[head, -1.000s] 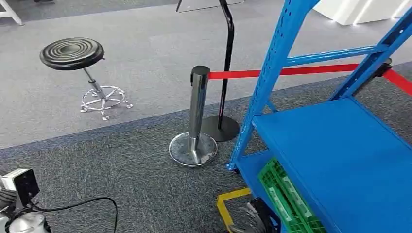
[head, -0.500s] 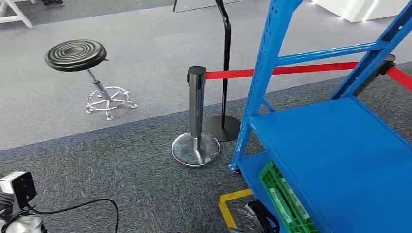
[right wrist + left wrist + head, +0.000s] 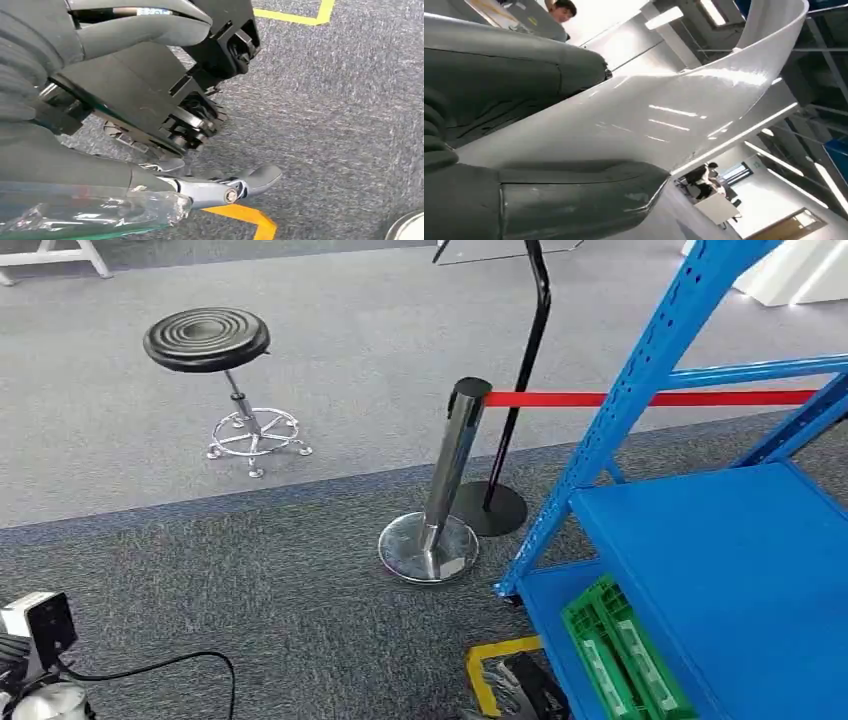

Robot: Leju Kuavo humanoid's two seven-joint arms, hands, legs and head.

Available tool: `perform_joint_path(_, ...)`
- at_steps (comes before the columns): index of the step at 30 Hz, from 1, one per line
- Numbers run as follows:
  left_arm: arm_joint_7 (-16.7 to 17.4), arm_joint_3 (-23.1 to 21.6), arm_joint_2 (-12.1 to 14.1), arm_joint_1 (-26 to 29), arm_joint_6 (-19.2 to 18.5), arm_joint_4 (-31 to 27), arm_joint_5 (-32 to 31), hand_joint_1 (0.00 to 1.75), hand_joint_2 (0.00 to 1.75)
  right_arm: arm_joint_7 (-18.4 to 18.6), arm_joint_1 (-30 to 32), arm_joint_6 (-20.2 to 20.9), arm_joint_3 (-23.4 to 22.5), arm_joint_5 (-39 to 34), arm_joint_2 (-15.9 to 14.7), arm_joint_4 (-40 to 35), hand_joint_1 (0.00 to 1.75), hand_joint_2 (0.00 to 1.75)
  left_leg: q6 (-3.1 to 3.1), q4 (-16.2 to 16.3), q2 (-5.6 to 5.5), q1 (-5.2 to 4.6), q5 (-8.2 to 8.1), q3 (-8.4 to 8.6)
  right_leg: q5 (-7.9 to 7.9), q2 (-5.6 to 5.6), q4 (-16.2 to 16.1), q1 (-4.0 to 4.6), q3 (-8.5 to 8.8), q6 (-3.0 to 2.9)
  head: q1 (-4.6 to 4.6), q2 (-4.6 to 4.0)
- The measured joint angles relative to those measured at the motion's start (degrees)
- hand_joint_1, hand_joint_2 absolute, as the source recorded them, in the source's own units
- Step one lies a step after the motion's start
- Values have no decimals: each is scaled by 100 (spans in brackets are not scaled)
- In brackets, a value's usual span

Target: Take the parts from the cabinet and place them on the table.

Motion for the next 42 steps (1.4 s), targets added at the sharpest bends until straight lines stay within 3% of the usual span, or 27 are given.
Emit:
perform_joint_path(2,0,-2,-2,0,2,-2,-4,175,175,-7,-20,4,7,0,0,0,0,175,2,0,-41,-35,-8,27,520,37,-926,34,423,-105,0,0)
perform_joint_path(3,0,0,-2,4,2,-4,-7,175,175,-11,-47,7,7,0,-9,0,0,175,-9,0,-102,-18,-15,25,639,286,-1339,39,600,-175,-7,0)
perform_joint_path(4,0,-2,0,0,0,-18,-4,175,175,-24,-59,13,7,-2,-9,-2,0,175,-41,31,-122,-60,-25,-16,582,339,-1496,14,748,-199,-11,0)
perform_joint_path(5,0,-9,0,0,0,-20,-7,175,175,-28,-62,20,9,0,-9,-2,0,175,-74,27,-149,-32,-1,-40,590,303,-1486,41,736,-161,-7,0)
perform_joint_path(7,0,-9,4,4,2,-39,2,175,175,-35,-56,20,13,11,-9,-2,0,175,-127,16,-203,4,25,-47,593,240,-1505,67,736,-170,4,0)
perform_joint_path(8,0,0,13,6,2,-66,9,175,175,-37,-75,20,22,15,13,-2,0,175,-153,23,-249,-25,3,-38,622,185,-1582,8,778,-185,0,0)
perform_joint_path(9,0,-2,15,13,2,-81,9,175,175,-44,-97,15,28,20,15,-7,0,175,-197,109,-118,-21,-83,-63,636,165,-1600,5,814,-195,-19,0)
perform_joint_path(10,0,-4,13,3,4,-94,11,175,175,-44,-100,13,31,20,17,-11,0,175,-206,137,-68,-27,-97,-59,595,168,-1587,42,791,-148,-66,0)
perform_joint_path(11,0,-15,9,4,4,-96,11,175,175,-44,-119,13,33,22,17,-11,0,175,-161,58,-60,-19,37,-16,568,183,-1574,38,808,-97,-103,0)
perform_joint_path(12,0,-24,15,0,0,-107,15,175,175,-44,-121,15,39,26,35,-13,0,175,-66,-11,-67,-16,-84,27,542,151,-1530,41,801,-111,-92,0)
perform_joint_path(13,0,-31,15,9,-4,-112,13,175,175,-39,-122,17,46,31,39,-15,0,175,-10,-1,-66,-14,-61,27,542,137,-1523,46,807,-110,-85,0)
perform_joint_path(16,0,-33,17,10,-4,-125,28,175,175,-22,-124,22,46,26,39,-15,0,175,-92,-4,-68,1,8,15,541,122,-1511,57,804,-119,-90,0)
perform_joint_path(22,0,-35,15,9,-2,-125,35,175,175,-24,-117,-31,46,20,39,-15,0,175,-139,-10,-66,8,15,15,542,123,-1505,63,803,-124,-87,0)
perform_joint_path(28,0,-37,15,9,-4,-125,35,175,175,-22,-116,-24,46,17,39,-15,0,175,-142,-10,-66,4,13,10,542,123,-1517,56,810,-123,-85,0)
perform_joint_path(35,0,-28,15,11,-4,-125,87,175,175,-28,-114,-35,46,13,39,-17,0,175,-75,42,-66,-41,-19,-14,555,118,-1535,10,816,-50,-87,0)
perform_joint_path(38,0,-28,15,10,-4,-127,87,175,175,-28,-125,-18,48,13,39,-20,0,175,6,-25,-65,-46,13,9,567,120,-1580,3,845,17,-94,0)
perform_joint_path(39,0,-33,13,10,-4,-127,90,175,175,-33,-123,-7,48,11,39,-26,0,175,30,-103,-44,1,61,53,512,111,-1522,2,795,33,-83,0)
perform_joint_path(40,0,-37,11,10,-2,-131,90,175,175,-42,-136,-7,48,11,39,-31,0,175,50,-113,-43,8,68,60,353,86,-1312,3,693,52,-72,0)
perform_joint_path(42,0,-31,11,13,-4,-129,92,175,175,-42,-146,-7,48,11,37,-33,0,175,56,-106,-39,7,67,45,-79,76,-413,-14,256,80,-61,0)
